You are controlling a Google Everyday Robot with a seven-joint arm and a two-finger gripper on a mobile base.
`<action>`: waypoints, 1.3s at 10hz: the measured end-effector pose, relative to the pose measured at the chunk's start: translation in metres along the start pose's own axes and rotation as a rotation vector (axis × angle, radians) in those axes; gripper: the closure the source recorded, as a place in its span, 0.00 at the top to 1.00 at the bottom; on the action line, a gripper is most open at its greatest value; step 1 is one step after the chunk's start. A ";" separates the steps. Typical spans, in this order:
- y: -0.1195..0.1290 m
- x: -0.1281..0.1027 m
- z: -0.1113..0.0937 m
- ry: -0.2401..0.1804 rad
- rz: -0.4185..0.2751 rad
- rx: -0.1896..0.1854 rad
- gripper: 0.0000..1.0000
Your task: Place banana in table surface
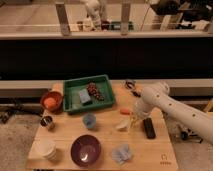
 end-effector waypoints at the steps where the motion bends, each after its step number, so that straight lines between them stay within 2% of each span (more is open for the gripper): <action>1: -0.001 0.000 0.002 -0.005 0.000 0.003 0.07; 2: -0.001 0.000 -0.001 -0.012 -0.003 0.011 0.01; 4: -0.007 -0.006 -0.015 -0.031 -0.025 0.028 0.00; 6: -0.021 -0.016 -0.040 -0.052 -0.065 0.056 0.00; 8: -0.036 -0.026 -0.072 -0.027 -0.109 0.068 0.00; 9: -0.040 -0.029 -0.082 -0.007 -0.124 0.068 0.00; 13: -0.043 -0.028 -0.103 0.073 -0.129 0.065 0.00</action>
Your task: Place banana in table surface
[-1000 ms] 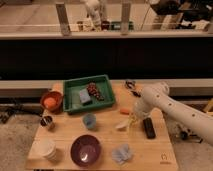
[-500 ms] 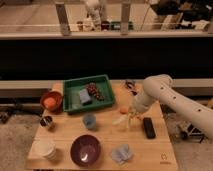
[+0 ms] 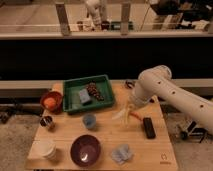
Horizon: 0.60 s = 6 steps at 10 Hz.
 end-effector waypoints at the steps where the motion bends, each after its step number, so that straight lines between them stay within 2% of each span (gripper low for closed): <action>1: -0.001 0.002 -0.007 0.010 0.001 0.004 0.00; 3: 0.003 0.004 -0.006 -0.002 0.009 0.000 0.00; 6: 0.006 0.006 0.006 -0.026 0.010 -0.018 0.00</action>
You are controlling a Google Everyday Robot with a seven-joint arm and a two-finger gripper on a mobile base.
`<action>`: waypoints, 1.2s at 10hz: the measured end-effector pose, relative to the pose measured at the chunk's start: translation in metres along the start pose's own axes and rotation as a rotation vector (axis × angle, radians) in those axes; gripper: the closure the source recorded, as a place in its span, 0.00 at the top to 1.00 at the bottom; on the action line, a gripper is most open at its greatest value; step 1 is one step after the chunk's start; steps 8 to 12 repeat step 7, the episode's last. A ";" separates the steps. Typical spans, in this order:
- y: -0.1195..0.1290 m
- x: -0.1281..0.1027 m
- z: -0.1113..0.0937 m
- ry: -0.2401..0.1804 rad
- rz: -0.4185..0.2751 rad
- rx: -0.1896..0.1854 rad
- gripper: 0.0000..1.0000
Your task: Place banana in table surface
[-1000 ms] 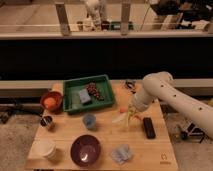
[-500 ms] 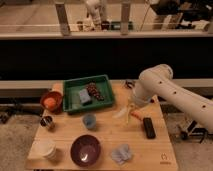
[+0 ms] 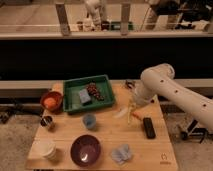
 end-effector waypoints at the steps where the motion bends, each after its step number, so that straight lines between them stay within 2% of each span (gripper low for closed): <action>1: 0.002 0.001 0.004 -0.006 0.004 -0.006 0.00; 5: 0.028 0.006 0.057 -0.056 0.034 -0.041 0.00; 7: 0.037 0.005 0.072 -0.081 0.038 -0.053 0.00; 12: 0.037 0.005 0.072 -0.081 0.038 -0.053 0.00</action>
